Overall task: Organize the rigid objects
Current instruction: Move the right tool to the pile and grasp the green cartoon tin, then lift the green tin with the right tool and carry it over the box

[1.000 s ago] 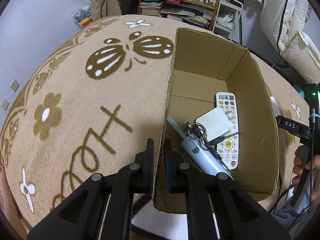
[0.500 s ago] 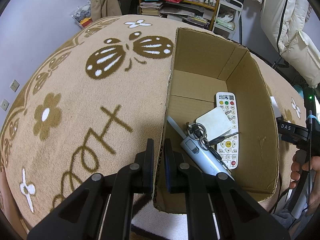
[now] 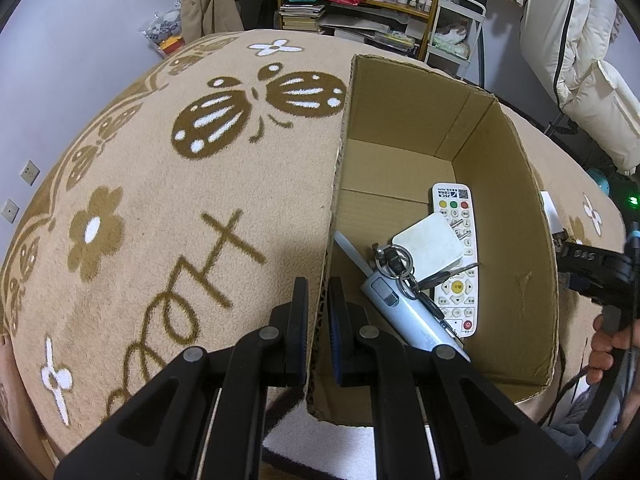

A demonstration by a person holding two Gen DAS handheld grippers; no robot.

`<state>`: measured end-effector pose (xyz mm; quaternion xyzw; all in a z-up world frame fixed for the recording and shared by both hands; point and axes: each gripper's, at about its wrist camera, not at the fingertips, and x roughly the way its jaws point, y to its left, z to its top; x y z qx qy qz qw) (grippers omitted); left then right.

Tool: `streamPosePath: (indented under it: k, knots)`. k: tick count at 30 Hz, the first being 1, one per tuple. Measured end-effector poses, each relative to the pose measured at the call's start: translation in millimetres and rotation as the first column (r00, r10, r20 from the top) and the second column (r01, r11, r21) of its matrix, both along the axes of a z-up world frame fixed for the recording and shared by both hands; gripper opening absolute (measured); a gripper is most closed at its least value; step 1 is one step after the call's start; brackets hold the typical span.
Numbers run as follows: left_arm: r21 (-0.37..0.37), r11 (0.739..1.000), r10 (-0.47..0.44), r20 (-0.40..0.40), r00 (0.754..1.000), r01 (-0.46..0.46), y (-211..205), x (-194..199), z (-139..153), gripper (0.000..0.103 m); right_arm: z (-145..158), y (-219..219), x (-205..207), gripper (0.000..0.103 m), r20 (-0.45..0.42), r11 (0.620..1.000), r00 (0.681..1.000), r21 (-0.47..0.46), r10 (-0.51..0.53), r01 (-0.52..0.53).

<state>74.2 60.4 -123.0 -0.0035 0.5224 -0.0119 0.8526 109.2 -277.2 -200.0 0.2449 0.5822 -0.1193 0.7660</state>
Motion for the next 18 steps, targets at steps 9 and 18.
streamPosePath:
  k: [9, 18]
  knots:
    - [-0.011, 1.0, 0.003, -0.001, 1.0, -0.003, 2.0, -0.2, 1.1, 0.009, 16.6, 13.2, -12.9, 0.061, 0.057, 1.0, 0.998, -0.023, 0.014, -0.013]
    - [-0.01, 1.0, 0.003, -0.001, 1.0, -0.003, 1.6, -0.2, 1.0, 0.009, 57.9, 16.3, -12.1, 0.061, 0.159, 0.996, 0.985, -0.071, 0.063, -0.053]
